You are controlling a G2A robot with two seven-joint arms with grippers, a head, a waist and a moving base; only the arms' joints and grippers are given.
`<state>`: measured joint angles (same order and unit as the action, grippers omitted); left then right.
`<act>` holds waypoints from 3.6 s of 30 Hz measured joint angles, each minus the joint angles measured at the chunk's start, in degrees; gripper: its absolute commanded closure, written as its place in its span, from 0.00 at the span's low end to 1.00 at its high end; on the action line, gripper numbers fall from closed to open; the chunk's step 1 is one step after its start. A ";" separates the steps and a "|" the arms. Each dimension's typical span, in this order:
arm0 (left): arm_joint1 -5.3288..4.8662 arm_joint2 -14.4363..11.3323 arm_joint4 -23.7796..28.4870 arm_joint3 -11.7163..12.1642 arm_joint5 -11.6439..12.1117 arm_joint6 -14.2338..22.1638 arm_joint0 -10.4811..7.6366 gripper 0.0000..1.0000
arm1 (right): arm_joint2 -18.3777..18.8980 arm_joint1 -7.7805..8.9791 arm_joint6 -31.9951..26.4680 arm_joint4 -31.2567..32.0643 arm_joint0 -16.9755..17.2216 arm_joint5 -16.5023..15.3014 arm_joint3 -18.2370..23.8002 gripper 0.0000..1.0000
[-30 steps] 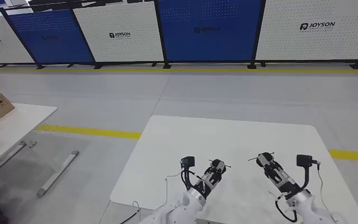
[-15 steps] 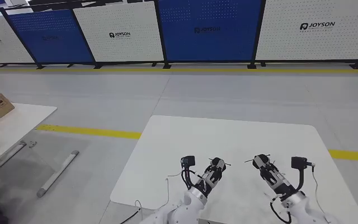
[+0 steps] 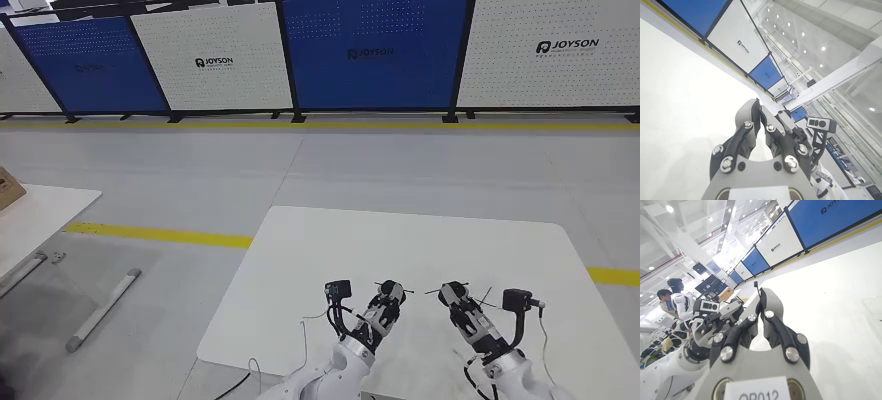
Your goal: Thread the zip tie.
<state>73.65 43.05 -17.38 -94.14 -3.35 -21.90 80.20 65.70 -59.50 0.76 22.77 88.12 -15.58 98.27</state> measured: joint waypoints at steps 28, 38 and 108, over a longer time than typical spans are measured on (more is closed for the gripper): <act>0.00 0.00 0.00 0.00 0.00 0.00 0.00 1.00 | -2.58 -1.98 0.78 -4.32 -0.98 -1.53 -2.05 1.00; 0.00 0.00 0.00 0.00 0.00 0.00 0.00 1.00 | -2.26 -2.55 0.58 -4.80 -1.05 -1.11 -2.40 1.00; 0.97 0.99 6.78 0.47 0.30 1.10 -0.10 1.00 | -2.09 -6.20 0.08 -4.29 -1.35 -2.39 -4.14 1.00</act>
<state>74.62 44.04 -10.60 -93.67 -3.05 -20.80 80.11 63.61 -65.71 0.84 18.47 86.77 -17.98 94.12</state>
